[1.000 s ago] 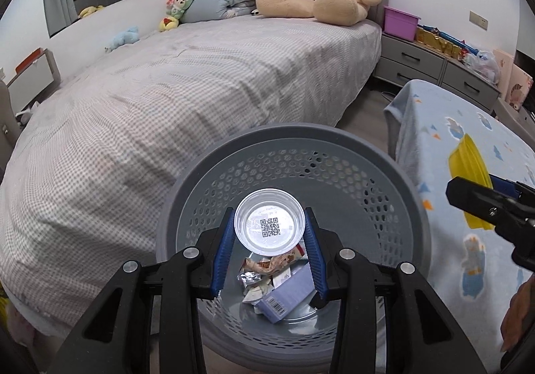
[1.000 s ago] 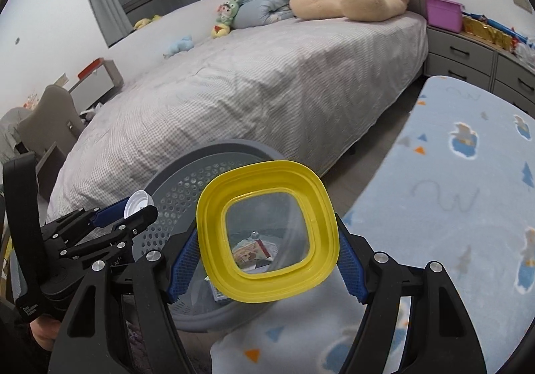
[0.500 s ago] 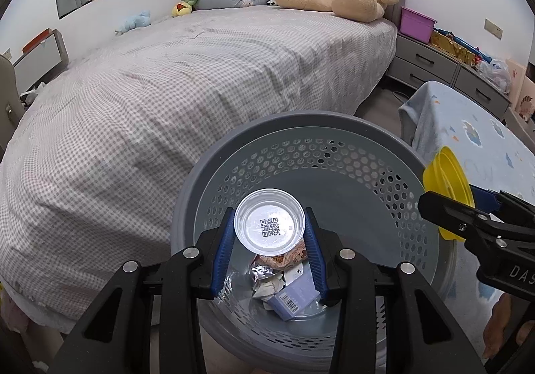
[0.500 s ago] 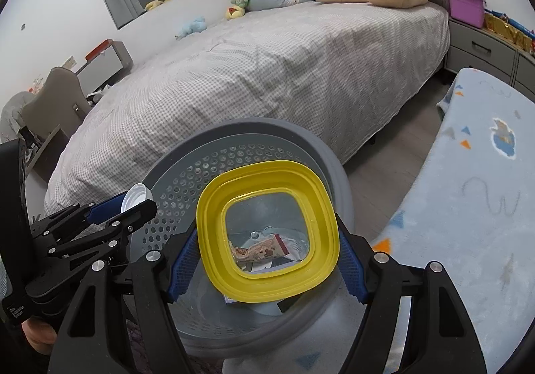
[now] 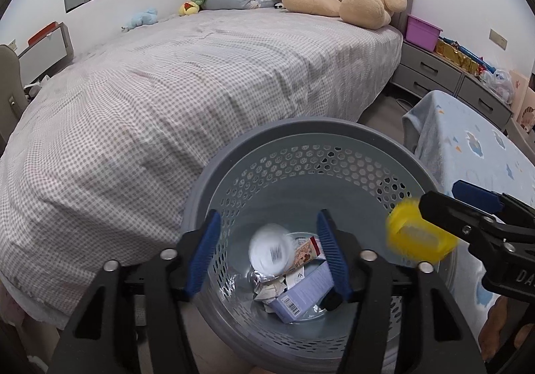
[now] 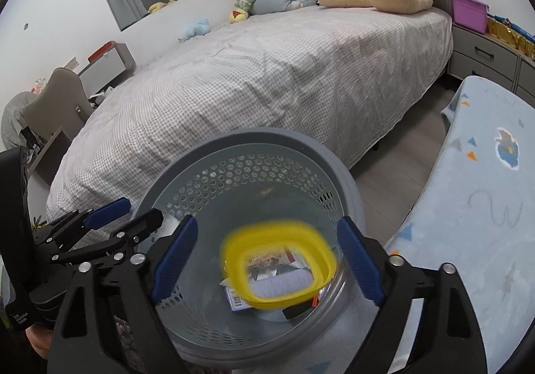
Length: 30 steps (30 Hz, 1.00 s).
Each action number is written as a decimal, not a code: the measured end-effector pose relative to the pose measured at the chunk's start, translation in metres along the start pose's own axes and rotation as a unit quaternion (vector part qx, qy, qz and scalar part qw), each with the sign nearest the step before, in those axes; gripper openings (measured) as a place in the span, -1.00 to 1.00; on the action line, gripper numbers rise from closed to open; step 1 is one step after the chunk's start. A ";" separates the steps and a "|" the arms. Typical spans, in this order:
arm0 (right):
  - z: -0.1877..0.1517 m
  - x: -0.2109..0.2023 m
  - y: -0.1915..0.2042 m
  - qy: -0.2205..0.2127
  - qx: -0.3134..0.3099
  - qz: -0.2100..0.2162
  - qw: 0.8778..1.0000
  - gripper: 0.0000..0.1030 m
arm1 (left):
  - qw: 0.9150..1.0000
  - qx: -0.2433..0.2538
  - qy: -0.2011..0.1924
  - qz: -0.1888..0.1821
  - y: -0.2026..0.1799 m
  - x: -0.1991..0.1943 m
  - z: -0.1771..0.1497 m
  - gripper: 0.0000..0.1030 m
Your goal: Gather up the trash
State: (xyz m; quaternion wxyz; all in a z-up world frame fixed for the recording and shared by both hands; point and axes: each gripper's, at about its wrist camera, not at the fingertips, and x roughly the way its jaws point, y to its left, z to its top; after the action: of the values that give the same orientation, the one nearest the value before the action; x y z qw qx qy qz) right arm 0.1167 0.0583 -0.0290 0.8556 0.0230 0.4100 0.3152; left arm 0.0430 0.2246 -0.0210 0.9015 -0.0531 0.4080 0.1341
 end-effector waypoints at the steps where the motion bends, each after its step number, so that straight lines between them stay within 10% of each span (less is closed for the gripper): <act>1: 0.001 -0.001 0.000 0.000 -0.001 -0.001 1.000 0.65 | 1.000 -0.001 -0.002 0.000 0.001 -0.001 0.000 0.17; 30: -0.008 -0.011 0.006 -0.002 0.007 -0.030 1.000 0.65 | 0.999 -0.017 -0.020 0.018 0.009 -0.013 0.001 0.40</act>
State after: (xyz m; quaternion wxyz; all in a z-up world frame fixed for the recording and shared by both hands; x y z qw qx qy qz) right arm 0.1032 0.0553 -0.0252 0.8654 0.0173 0.4108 0.2863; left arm 0.0327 0.2304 -0.0104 0.9057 -0.0585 0.3889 0.1585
